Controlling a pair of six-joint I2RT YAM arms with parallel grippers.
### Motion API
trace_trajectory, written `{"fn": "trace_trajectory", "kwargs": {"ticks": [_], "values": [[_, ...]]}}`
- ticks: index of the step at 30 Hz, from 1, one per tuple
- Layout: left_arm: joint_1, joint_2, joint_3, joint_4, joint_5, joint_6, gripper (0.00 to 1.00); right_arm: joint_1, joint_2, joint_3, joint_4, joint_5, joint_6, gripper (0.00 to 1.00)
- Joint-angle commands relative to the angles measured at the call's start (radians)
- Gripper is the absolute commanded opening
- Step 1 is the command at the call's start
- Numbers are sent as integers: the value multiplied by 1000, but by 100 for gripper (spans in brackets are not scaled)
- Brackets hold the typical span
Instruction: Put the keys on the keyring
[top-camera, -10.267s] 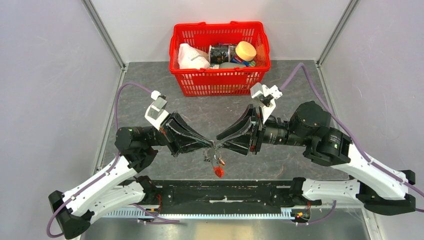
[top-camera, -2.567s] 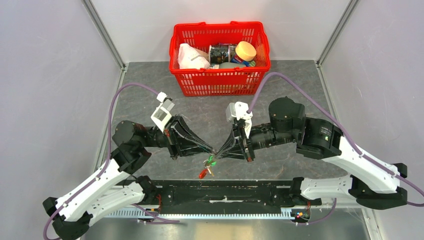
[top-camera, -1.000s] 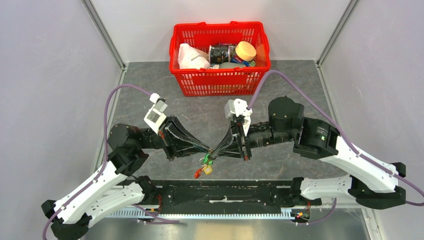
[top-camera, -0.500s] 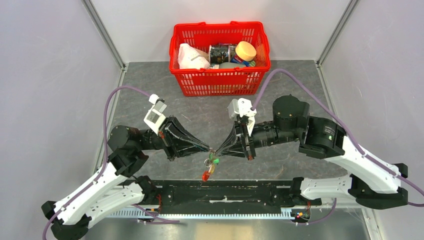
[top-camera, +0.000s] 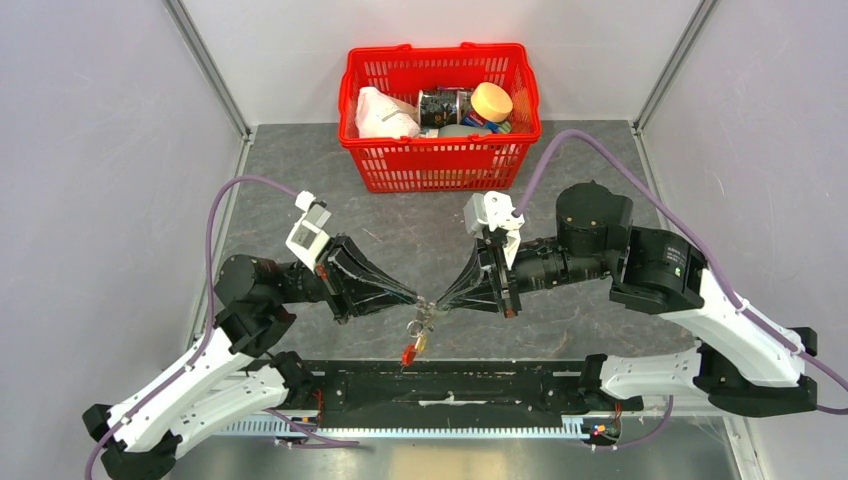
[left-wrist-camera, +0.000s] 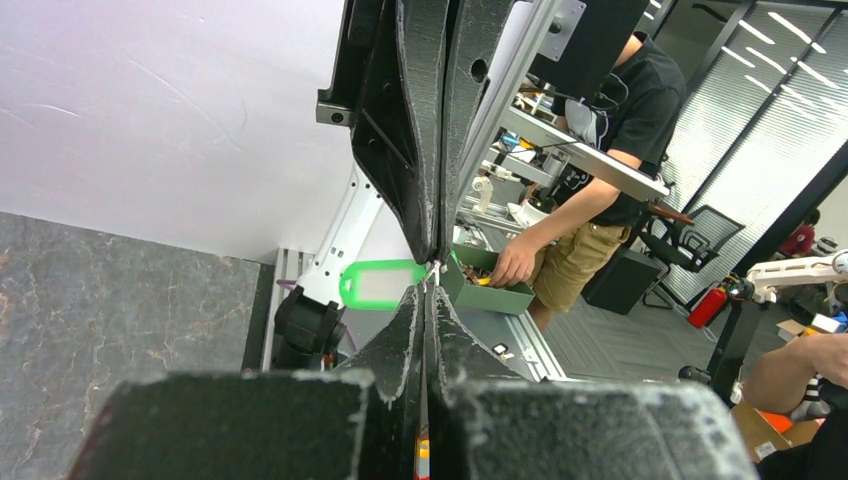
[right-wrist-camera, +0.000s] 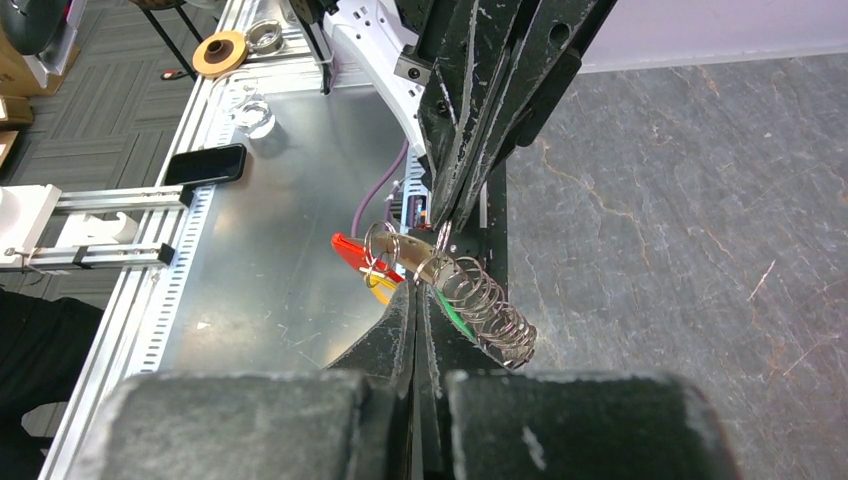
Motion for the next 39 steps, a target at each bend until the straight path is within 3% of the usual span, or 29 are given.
{"fn": "trace_trajectory", "kwargs": {"ticks": [1,14,15,18,21,39], "values": [[-1,-26,-8,43,-34,-8,2,0,-1,53,-8,-38,-10,0],[-1,-21,1,36,-26,-3,2,0,19,50,-5,-48,-6,0],[-1,-20,3,37,-26,-3,2,1,20,51,-5,-40,-6,4],[-1,-21,4,36,-26,-2,2,1,18,53,-4,-27,-6,33],[-1,-21,3,37,-24,0,2,1,13,50,6,-14,-5,41],[-1,-28,4,37,-25,2,2,1,59,27,95,-12,15,42]]}}
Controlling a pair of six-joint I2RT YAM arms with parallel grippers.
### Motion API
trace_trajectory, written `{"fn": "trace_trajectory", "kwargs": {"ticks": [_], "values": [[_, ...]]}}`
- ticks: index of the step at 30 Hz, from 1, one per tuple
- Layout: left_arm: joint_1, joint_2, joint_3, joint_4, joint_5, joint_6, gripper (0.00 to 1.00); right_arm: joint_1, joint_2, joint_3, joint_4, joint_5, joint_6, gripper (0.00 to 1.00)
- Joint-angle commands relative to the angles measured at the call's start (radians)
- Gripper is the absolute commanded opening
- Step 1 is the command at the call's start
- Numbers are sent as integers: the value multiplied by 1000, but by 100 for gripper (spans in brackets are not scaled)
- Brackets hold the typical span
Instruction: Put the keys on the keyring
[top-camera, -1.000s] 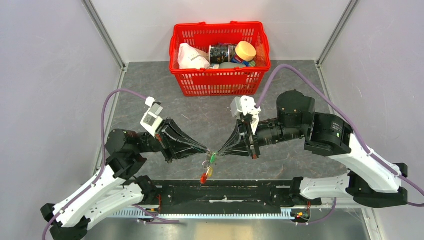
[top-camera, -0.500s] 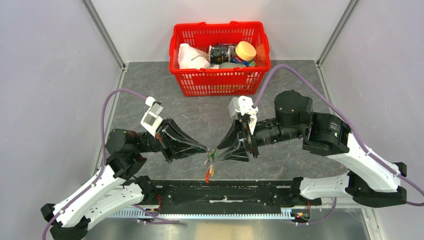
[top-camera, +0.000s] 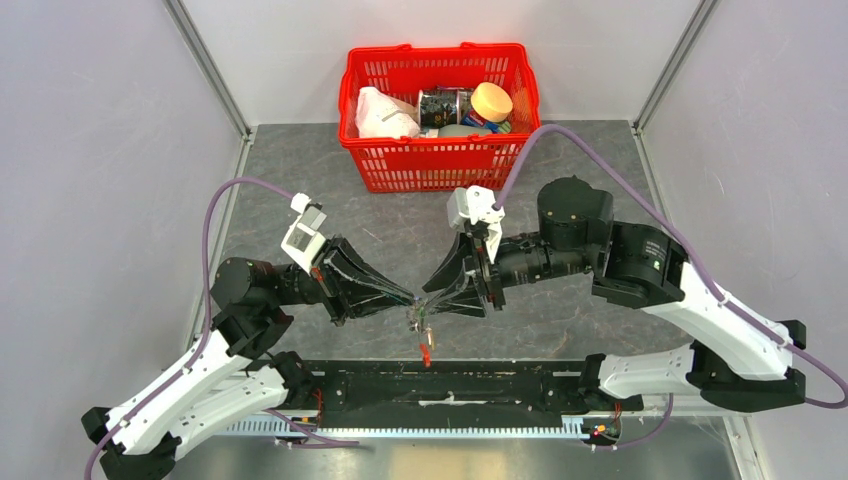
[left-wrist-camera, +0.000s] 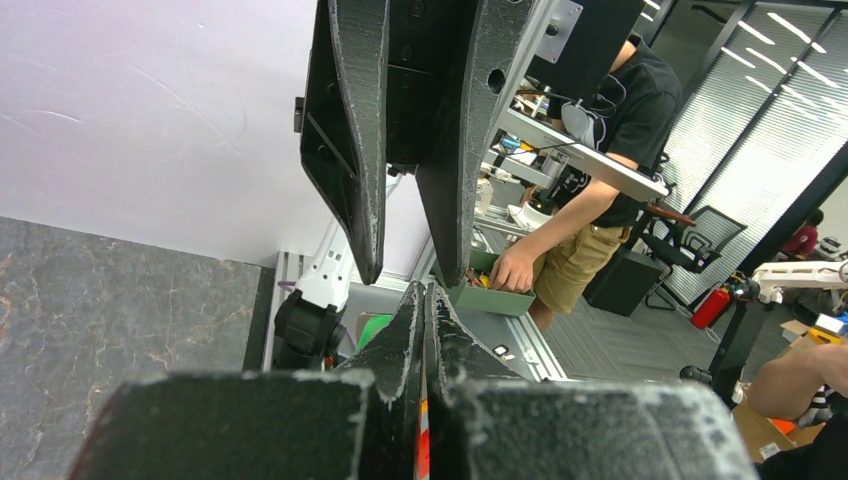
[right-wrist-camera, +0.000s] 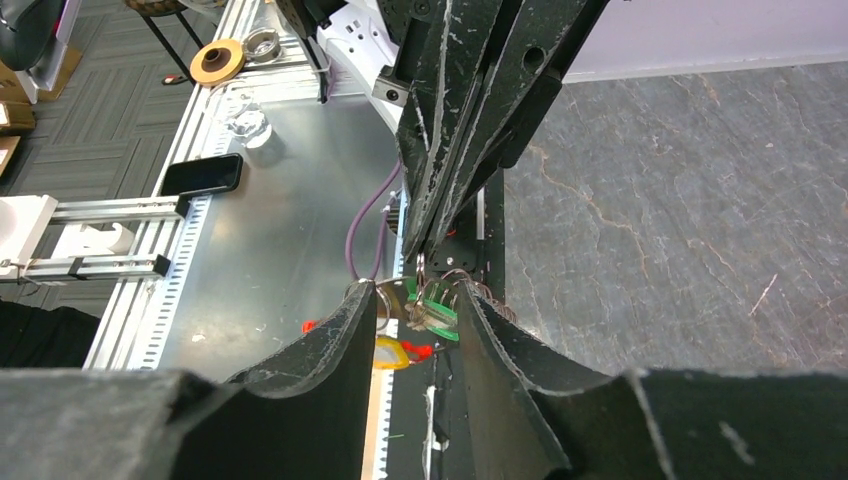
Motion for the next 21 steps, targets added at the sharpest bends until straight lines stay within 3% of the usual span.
{"fn": "trace_trajectory", "kwargs": {"ticks": [1,18,21], "values": [[-2,-11,12,40,-25,1,2,1,12,8,63,-14,14,42],[-2,-13,15,40,-41,7,2,2,8,-40,79,-33,25,35],[-2,-13,14,43,-39,6,2,3,9,-39,84,-38,26,15]]}}
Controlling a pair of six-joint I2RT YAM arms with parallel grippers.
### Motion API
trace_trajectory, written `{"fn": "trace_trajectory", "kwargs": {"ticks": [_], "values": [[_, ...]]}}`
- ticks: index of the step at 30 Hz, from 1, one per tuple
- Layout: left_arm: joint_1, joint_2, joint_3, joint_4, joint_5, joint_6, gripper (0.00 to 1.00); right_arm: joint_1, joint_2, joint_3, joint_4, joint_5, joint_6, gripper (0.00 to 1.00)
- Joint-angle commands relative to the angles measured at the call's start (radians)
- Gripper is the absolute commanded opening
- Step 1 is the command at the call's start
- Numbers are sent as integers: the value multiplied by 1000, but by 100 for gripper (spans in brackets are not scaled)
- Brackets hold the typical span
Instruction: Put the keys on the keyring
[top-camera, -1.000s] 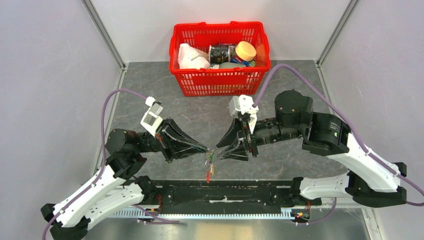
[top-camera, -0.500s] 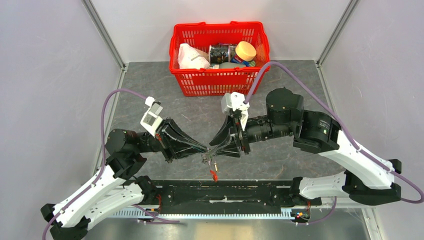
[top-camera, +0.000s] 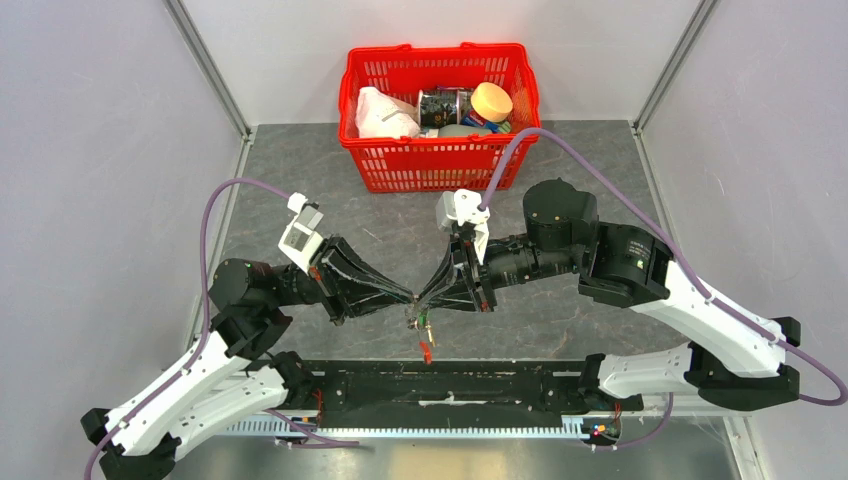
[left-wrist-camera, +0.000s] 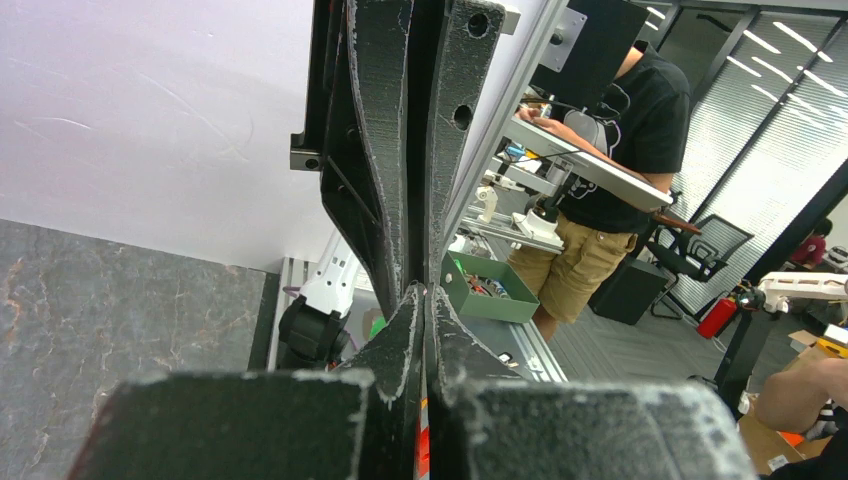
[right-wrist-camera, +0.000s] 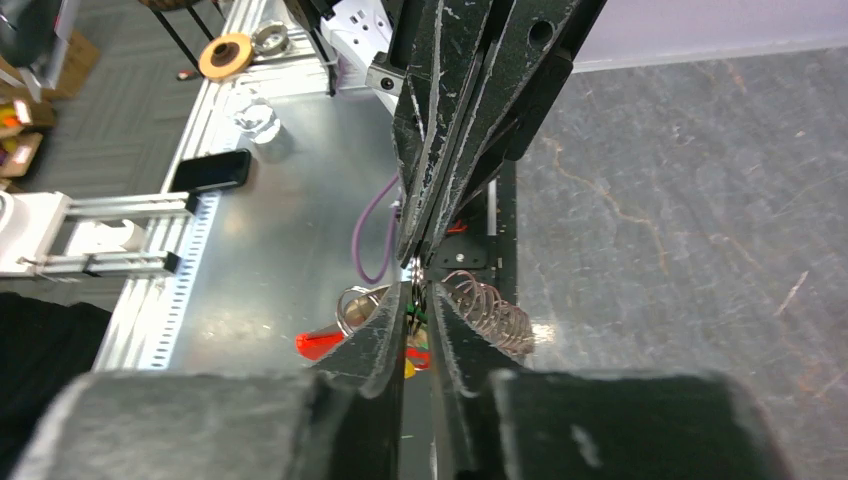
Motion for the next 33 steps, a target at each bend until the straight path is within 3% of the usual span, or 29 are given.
{"fn": "trace_trajectory", "kwargs": {"ticks": [1,8,12,17,21,33], "values": [[-2,-5,14,44,-19,6,2,2,-10,0,46,-18,9,3],[-1,-1,15,44,9,-16,3,2,-11,22,27,-23,-9,0],[-2,15,52,-22,71,-26,29,2,-5,63,-59,-38,-26,0],[-2,32,117,-226,110,35,40,2,-4,69,-148,-83,-31,0],[-2,70,177,-406,118,109,42,2,1,57,-204,-145,-26,0],[-2,157,203,-520,180,112,42,2,15,21,-198,-103,17,0]]}}
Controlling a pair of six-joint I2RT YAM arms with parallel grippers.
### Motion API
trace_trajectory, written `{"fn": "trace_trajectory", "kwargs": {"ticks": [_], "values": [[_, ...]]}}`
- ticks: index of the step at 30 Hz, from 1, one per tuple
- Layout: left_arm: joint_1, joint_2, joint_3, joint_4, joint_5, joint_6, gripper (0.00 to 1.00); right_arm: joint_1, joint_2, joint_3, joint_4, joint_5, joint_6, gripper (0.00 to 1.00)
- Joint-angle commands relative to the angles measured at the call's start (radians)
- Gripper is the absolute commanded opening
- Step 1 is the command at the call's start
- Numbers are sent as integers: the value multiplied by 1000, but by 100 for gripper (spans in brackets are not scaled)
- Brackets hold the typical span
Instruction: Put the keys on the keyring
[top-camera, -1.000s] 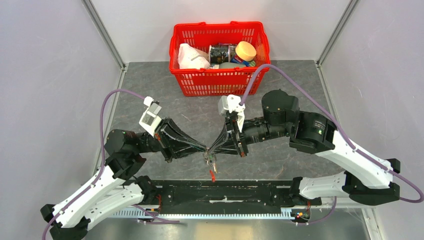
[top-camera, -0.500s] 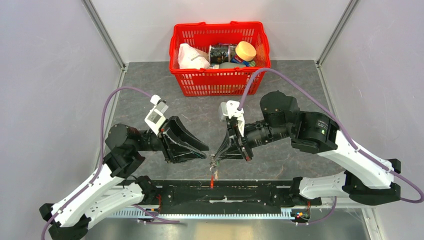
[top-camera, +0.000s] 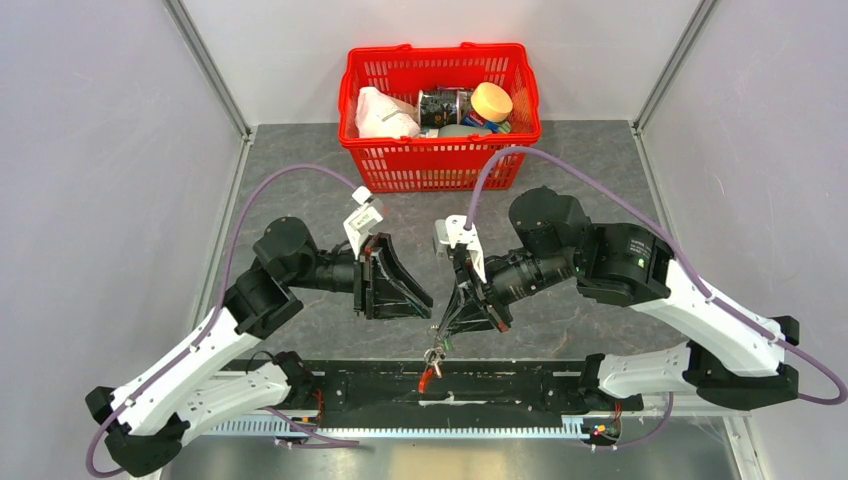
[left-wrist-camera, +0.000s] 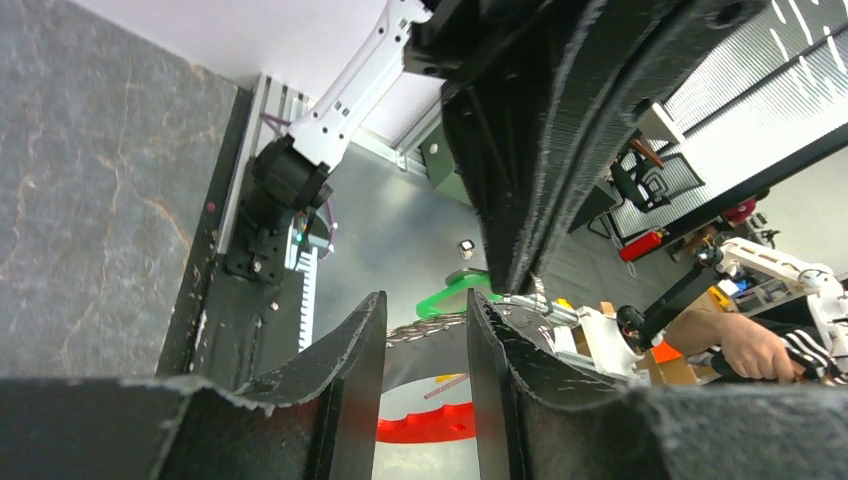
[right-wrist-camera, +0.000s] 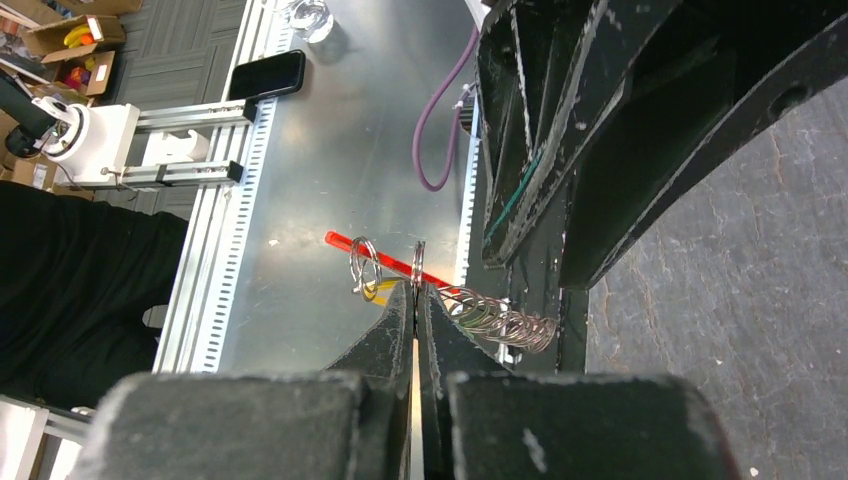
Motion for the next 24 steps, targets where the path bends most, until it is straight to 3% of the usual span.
{"fn": "trace_trajectory", "kwargs": {"ticks": [1,24], "values": [[-2,1,34,-56,58,34,42,2,9,-5,38,16,23,0],[-2,-11,19,-140,97,78,41,2,62,-73,93,51,33,0]]}}
